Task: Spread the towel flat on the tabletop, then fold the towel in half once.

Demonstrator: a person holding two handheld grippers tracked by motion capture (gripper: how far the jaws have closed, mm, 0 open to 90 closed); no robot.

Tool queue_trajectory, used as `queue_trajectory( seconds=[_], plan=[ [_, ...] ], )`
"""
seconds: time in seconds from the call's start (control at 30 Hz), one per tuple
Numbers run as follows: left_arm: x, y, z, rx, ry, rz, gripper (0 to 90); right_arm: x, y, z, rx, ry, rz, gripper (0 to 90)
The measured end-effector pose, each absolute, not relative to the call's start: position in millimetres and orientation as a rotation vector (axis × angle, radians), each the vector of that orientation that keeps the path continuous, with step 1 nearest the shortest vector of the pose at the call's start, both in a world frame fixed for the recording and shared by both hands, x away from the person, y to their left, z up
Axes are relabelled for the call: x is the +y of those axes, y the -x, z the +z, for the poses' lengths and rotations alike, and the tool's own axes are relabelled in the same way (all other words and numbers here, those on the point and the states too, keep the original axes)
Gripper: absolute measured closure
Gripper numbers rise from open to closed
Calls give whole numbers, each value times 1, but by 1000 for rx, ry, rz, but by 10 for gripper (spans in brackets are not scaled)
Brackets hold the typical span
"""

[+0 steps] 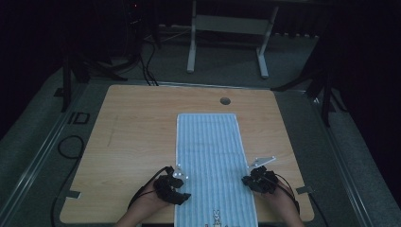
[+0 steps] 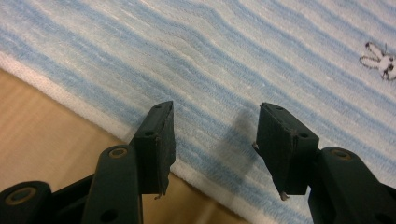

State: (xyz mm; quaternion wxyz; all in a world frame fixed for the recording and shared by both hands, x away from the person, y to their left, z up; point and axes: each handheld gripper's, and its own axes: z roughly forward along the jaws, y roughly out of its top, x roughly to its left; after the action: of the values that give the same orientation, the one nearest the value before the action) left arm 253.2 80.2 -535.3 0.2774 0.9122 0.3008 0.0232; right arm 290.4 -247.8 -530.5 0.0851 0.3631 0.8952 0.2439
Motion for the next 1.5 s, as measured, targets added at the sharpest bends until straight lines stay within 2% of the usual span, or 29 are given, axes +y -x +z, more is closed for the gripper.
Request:
queue_trajectory(
  seconds=[0.1,0.3,0.6,0.8,0.9,1.17,1.5],
  plan=[
    [83,-253,-534,813,-2455,36,466,-247,-287,-529,2709,-1071,719,816],
    [95,-266,-522,873,-2402,112,447,-254,-297,-515,2638,-1100,748,779],
    [119,-304,-523,1061,-2306,194,423,-259,-345,-501,2547,-1186,723,758],
    [126,-324,-519,1107,-2289,226,422,-258,-373,-500,2510,-1257,702,743],
    [130,-344,-516,1172,-2251,241,423,-253,-393,-501,2507,-1294,676,708],
    [118,-372,-520,1214,-2243,256,423,-237,-420,-509,2522,-1341,641,605],
    [105,-379,-532,1231,-2294,279,422,-225,-424,-526,2518,-1348,549,599]
  ],
)
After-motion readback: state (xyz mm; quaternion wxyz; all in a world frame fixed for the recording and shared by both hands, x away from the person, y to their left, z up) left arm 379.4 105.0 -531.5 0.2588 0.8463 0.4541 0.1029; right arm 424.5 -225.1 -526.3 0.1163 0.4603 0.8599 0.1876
